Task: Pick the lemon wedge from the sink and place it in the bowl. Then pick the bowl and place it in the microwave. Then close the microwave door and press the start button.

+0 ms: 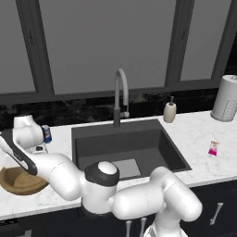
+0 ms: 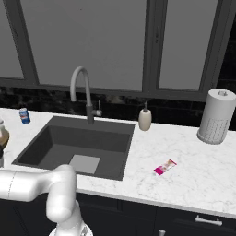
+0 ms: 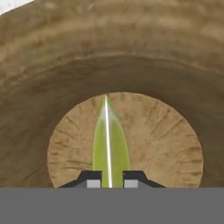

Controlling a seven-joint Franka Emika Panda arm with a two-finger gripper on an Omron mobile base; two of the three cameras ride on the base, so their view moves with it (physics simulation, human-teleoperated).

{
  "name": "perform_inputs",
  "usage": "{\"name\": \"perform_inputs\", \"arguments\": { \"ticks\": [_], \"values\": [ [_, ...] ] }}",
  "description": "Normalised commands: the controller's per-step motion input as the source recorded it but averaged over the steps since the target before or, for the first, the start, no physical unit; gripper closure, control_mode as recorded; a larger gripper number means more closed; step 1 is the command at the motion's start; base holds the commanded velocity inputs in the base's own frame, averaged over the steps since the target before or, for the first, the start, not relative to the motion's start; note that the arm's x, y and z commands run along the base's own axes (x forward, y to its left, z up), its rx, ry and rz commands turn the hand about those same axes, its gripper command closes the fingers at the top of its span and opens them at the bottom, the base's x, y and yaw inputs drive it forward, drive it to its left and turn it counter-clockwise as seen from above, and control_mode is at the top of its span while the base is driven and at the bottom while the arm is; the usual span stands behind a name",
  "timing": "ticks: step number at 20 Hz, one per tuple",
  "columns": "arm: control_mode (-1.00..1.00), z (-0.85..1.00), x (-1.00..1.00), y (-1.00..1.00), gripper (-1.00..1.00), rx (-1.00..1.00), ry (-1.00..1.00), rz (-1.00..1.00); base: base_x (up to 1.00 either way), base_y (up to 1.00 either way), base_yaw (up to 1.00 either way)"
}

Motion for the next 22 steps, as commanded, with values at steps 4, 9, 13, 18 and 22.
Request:
{"name": "perform_inputs", "arguments": {
  "ticks": [4, 9, 13, 18, 22],
  "values": [
    [-1.00, -0.45, 0.05, 0.01, 1.00, -0.04, 0.00, 0.00, 0.00, 0.00, 0.00],
    [-1.00, -0.33, 0.01, 0.00, -1.00, -0.03, 0.01, 0.00, 0.00, 0.00, 0.00],
    [-1.00, -0.05, -0.06, 0.00, -1.00, -0.01, 0.00, 0.00, 0.00, 0.00, 0.00],
    [-1.00, 0.00, -0.19, 0.00, -1.00, 0.00, -0.02, 0.00, 0.00, 0.00, 0.00],
    [-1.00, 0.17, -0.39, -0.02, -1.00, 0.00, -0.05, 0.00, 0.00, 0.00, 0.00]
  ]
}}
